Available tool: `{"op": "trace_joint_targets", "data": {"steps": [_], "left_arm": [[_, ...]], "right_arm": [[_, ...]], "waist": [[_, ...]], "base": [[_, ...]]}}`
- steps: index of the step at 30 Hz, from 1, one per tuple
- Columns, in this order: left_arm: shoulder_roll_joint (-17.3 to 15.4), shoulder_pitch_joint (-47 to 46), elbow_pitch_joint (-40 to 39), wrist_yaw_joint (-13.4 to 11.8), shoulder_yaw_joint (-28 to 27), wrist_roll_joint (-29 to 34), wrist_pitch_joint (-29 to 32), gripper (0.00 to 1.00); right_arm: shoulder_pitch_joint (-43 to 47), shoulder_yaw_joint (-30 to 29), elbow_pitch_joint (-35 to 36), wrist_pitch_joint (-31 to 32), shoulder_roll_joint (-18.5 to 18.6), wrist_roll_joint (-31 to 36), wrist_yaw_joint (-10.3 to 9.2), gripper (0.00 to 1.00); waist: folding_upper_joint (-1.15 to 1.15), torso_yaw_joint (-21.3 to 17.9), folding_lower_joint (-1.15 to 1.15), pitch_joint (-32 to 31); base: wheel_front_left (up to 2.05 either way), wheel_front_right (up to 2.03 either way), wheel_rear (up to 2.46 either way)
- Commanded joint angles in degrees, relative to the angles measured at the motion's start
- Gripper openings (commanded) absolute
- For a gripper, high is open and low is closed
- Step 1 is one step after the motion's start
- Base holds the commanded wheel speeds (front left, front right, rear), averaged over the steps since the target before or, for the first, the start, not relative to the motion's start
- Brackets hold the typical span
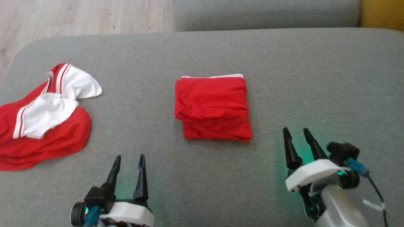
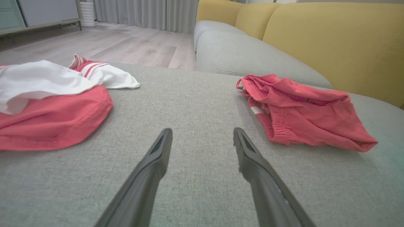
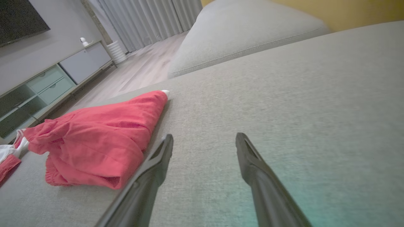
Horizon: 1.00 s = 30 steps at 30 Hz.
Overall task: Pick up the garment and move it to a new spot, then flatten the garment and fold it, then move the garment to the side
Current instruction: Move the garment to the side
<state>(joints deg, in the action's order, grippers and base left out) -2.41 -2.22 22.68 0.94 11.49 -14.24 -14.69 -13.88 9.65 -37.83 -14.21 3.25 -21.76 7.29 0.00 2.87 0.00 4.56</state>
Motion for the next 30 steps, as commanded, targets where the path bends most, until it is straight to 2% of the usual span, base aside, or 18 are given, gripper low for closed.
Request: {"op": "trace_joint_targets", "data": {"steps": [1, 10, 15, 16, 18, 19, 20, 25, 30], "left_arm": [[-0.5, -3.2, -1.9, -0.4, -0.9, -0.8, -0.3, 1.0], [-0.5, -5.1, -1.1, 0.1, 4.1, -2.6, -0.3, 1.0], [-0.5, -5.7, -1.0, 0.0, 5.4, -3.1, -0.3, 1.0], [-0.5, -5.8, -1.0, -0.2, 5.5, -3.3, -0.3, 1.0], [-0.5, -5.9, -1.2, -0.3, 5.5, -3.3, -0.3, 1.0], [-0.5, -5.9, -1.3, -0.3, 5.5, -3.3, -0.3, 1.0], [-0.5, -6.0, -1.4, -0.4, 5.4, -3.3, -0.3, 1.0], [-0.5, -6.0, -1.6, -0.7, 4.9, -3.5, -0.3, 1.0], [-0.5, -6.6, -2.2, -0.5, 5.4, -3.9, -0.3, 1.0]], "right_arm": [[-3.7, 2.4, 1.0, -0.8, -0.4, -0.5, 0.2, 1.0], [-14.7, 7.3, -6.0, -0.8, -0.4, -2.9, 0.2, 1.0], [-19.4, 7.0, -15.6, -0.8, -0.4, -2.1, 0.2, 1.0], [-20.8, 6.7, -19.6, -0.7, -0.4, -1.5, 0.2, 1.0], [-21.7, 7.5, -22.0, -0.7, -0.4, -1.8, 0.2, 1.0], [-21.8, 8.2, -22.7, -0.7, -0.4, -2.5, 0.2, 0.54], [-21.9, 9.0, -23.3, -0.7, -0.4, -3.1, 0.2, 0.01], [-22.4, 10.8, -24.4, -0.7, -0.4, -5.2, 0.2, 0.0], [-22.3, 9.0, -22.2, -0.8, -0.4, -5.0, 0.2, 0.0]], "waist": [[0.0, 1.1, 0.0, 1.3], [0.0, 7.0, 0.0, 5.3], [0.0, 10.0, 0.0, 6.3], [0.0, 10.9, 0.0, 6.7], [0.0, 11.3, 0.0, 7.0], [0.0, 11.4, 0.0, 7.1], [0.0, 11.4, 0.0, 7.3], [0.0, 10.5, 0.0, 7.4], [0.0, 6.2, 0.0, 6.6]], "base": [[0.0, 0.0, 0.0], [0.0, 0.0, 0.0], [0.0, 0.0, 0.0], [0.0, 0.0, 0.0], [0.0, 0.0, 0.0], [0.0, 0.0, 0.0], [0.0, 0.0, 0.0], [0.0, 0.0, 0.0], [0.0, 0.0, 0.0]]}}
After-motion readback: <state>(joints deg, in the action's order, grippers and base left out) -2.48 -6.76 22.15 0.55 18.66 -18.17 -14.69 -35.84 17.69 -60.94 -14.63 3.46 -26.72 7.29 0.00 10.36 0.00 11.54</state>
